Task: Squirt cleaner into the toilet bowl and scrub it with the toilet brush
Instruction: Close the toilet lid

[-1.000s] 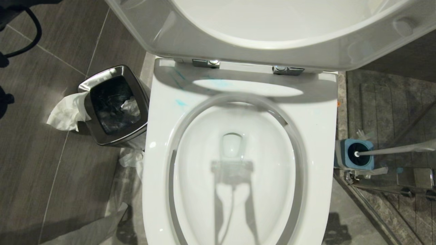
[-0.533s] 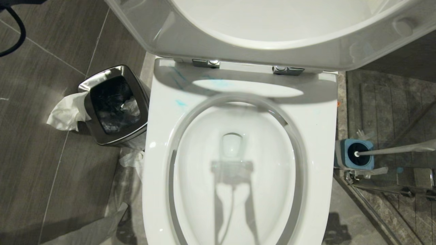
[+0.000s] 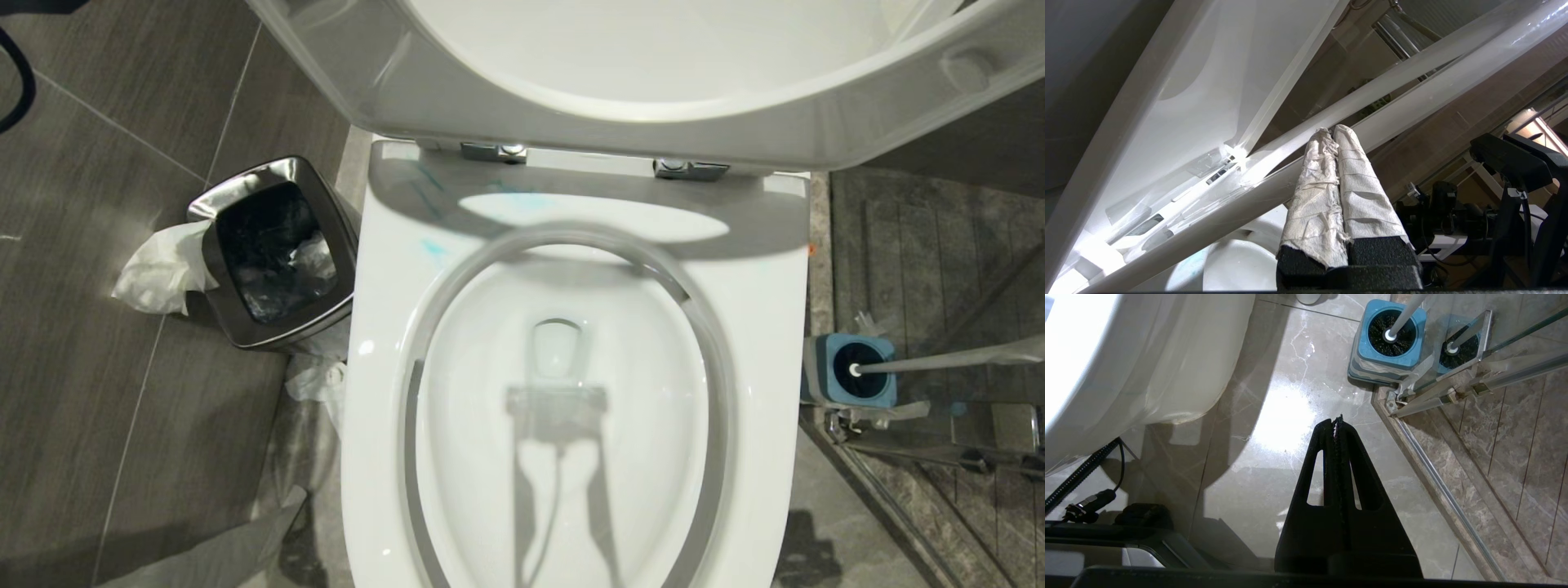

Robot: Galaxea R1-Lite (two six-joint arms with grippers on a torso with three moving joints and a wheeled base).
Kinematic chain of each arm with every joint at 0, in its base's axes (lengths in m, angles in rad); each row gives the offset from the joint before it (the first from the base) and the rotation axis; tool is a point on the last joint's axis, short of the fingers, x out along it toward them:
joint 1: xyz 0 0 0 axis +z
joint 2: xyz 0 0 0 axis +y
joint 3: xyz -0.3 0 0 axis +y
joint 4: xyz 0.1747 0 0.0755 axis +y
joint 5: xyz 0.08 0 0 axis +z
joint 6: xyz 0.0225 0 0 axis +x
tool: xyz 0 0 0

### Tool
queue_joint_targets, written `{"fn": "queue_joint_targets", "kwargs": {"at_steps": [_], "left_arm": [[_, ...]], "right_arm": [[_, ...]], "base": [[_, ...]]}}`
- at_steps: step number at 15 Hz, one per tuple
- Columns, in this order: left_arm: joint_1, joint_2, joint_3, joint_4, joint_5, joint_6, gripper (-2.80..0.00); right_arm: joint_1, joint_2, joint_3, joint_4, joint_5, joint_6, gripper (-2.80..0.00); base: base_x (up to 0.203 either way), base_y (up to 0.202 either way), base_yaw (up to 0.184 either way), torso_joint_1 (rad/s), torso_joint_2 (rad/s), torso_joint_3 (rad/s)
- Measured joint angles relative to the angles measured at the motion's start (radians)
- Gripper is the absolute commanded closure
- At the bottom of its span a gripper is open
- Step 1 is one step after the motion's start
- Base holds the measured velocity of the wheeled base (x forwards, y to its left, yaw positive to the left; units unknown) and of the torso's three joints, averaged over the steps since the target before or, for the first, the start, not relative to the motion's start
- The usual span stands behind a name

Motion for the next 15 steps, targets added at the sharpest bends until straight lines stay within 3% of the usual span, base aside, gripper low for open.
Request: {"fn": "queue_joint_targets", "kwargs": {"at_steps": [9, 15], "left_arm": [[0.034, -0.007, 0.002, 0.000, 0.002, 0.000, 0.00], [0.152, -0.038, 0.001, 0.000, 0.009, 0.001, 0.00]], "right_arm": [[0.000, 0.000, 0.000, 0.000, 0.000, 0.000, 0.00], [0.000, 0.000, 0.000, 0.000, 0.000, 0.000, 0.00]], "base": [[0.000, 0.000, 0.000, 0.000, 0.00, 0.000], [0.000, 0.000, 0.000, 0.000, 0.00, 0.000]]}}
